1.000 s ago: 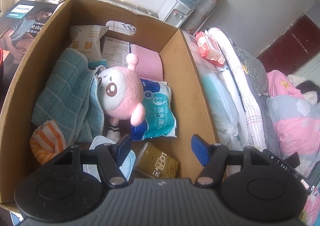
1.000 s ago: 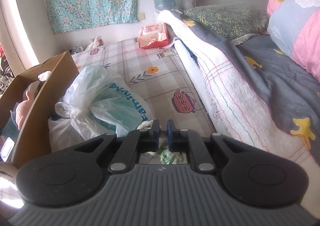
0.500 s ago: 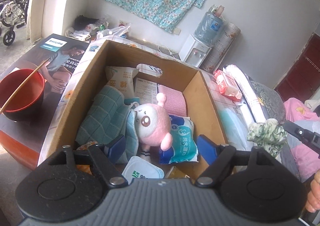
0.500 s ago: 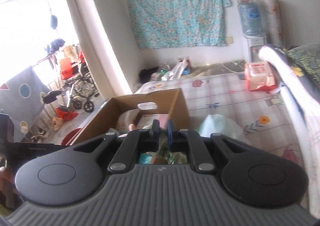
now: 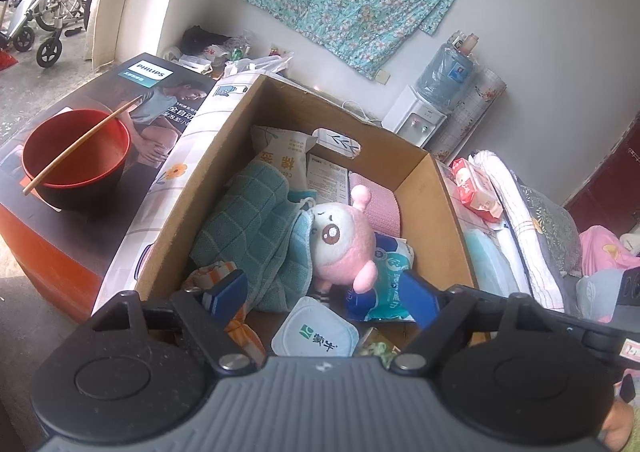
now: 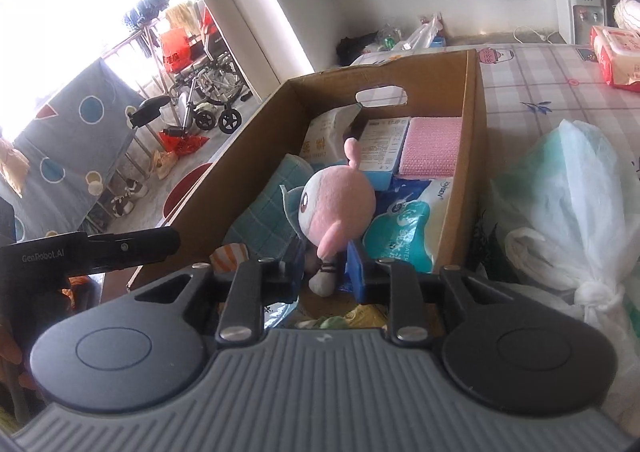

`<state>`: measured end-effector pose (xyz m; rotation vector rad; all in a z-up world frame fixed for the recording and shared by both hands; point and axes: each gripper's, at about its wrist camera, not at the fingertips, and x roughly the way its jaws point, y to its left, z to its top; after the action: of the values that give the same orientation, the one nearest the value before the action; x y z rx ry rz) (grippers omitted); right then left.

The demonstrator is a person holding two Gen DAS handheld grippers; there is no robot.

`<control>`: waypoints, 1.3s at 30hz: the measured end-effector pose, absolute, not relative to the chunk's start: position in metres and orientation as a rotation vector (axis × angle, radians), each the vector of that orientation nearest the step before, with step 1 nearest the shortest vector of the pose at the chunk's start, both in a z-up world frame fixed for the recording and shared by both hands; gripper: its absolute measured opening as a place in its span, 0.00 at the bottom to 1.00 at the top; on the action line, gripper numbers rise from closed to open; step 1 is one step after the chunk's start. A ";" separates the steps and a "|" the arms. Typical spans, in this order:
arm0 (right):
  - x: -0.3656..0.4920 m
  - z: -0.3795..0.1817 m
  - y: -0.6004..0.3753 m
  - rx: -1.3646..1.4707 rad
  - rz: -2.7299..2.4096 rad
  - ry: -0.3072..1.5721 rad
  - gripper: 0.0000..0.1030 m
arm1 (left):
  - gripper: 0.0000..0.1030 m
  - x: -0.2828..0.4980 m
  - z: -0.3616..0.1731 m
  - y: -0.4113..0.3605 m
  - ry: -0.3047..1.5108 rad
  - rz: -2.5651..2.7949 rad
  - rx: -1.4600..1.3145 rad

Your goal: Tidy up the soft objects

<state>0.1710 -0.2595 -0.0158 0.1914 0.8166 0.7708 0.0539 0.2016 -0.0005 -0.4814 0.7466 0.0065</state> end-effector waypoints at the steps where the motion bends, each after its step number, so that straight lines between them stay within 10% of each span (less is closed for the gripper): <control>1: 0.168 -0.017 -0.268 0.207 0.763 0.813 0.23 | 0.82 0.053 -0.001 0.200 0.743 0.004 -0.480; 11: 0.136 -0.016 -0.330 0.318 0.687 0.747 0.36 | 0.90 0.039 0.009 0.176 0.699 -0.029 -0.418; 28: 0.071 -0.030 -0.386 0.248 0.432 0.650 0.98 | 1.00 0.006 0.030 0.078 0.690 -0.026 -0.147; 39: 0.071 -0.037 -0.397 0.211 0.370 0.704 0.99 | 1.00 0.004 0.020 0.050 0.761 0.077 -0.005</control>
<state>0.0713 -0.3966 -0.0371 0.2107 0.7041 0.3704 0.0039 0.0498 0.0200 -0.0052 0.7614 0.0773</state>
